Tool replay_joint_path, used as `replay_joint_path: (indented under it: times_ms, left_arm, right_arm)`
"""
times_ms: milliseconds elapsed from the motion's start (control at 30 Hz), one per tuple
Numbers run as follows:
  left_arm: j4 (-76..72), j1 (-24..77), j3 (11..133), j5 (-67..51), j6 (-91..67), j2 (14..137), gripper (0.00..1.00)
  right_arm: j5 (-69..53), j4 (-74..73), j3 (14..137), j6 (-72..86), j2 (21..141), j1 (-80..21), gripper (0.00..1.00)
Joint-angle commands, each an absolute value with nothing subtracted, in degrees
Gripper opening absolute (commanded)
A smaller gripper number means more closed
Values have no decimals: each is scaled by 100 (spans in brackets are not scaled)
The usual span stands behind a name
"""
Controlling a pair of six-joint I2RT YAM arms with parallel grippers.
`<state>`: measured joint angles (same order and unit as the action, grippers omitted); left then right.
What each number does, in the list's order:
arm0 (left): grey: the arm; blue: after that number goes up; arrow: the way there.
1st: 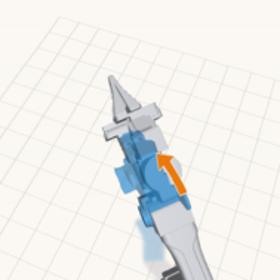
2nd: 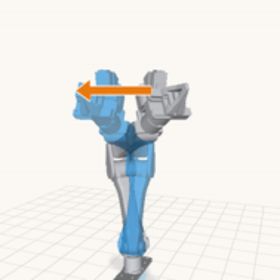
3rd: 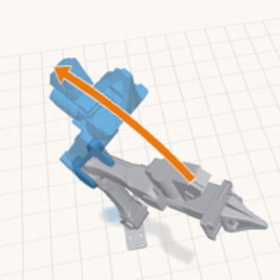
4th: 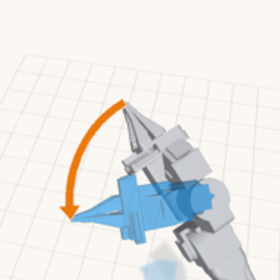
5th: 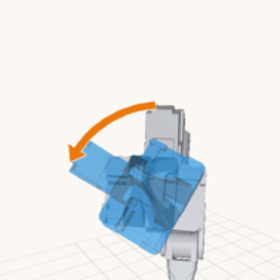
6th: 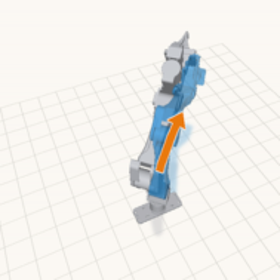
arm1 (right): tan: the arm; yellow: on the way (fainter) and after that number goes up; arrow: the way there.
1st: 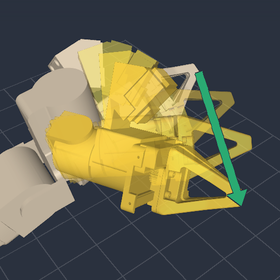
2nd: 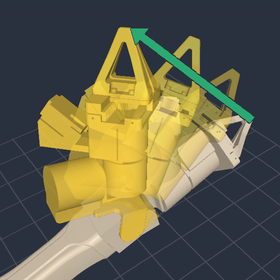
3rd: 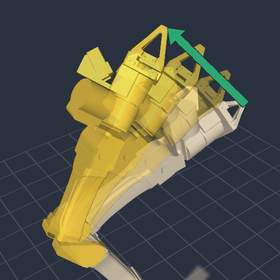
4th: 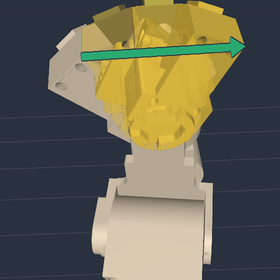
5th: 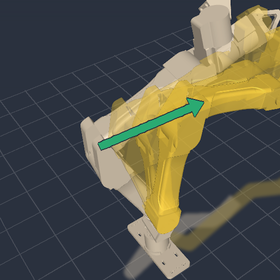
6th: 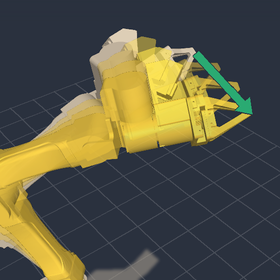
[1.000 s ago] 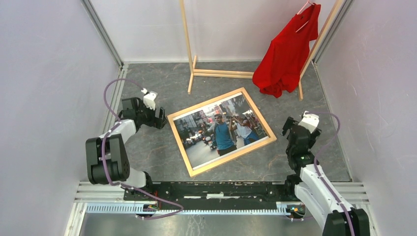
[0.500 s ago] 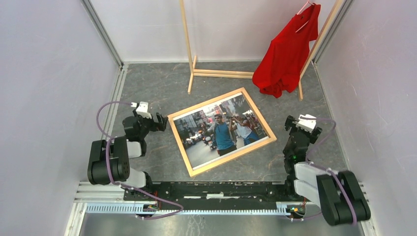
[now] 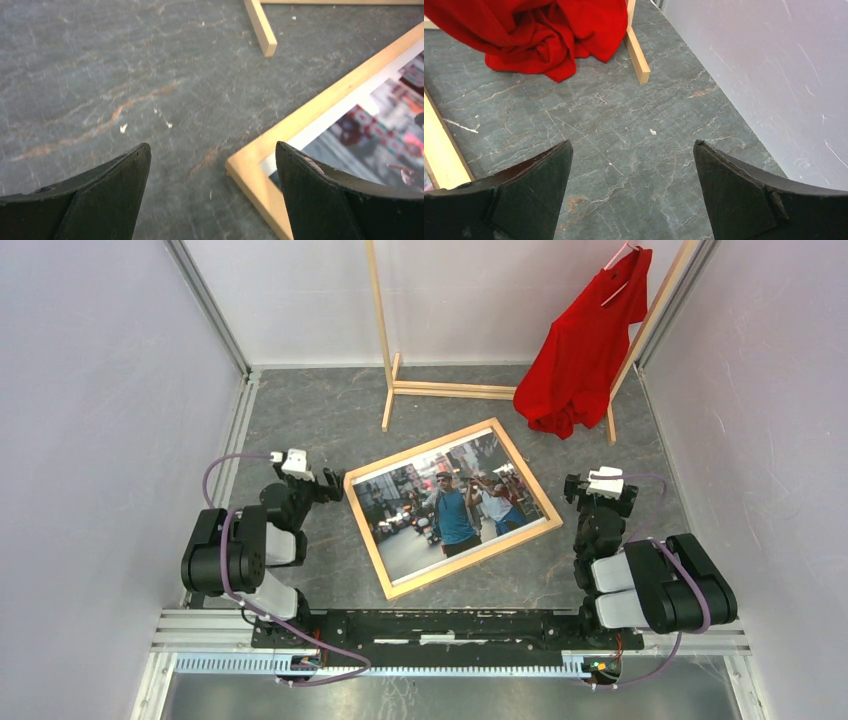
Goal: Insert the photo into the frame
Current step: Reset both arms
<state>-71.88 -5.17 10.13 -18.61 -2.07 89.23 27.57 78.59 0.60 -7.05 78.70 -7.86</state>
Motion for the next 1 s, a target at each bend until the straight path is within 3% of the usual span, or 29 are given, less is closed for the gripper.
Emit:
replay_joint_path:
  times_ms: [0, 967]
  left_arm:
    - [-7010, -366, 1274, -1310, -36, 8827, 100]
    - [-7180, -360, 1213, -1327, -44, 8833, 100]
  right_arm:
    - [2509, 7914, -429, -873, 7858, -775, 98]
    - [2528, 8013, -466, -896, 7858, -777, 98]
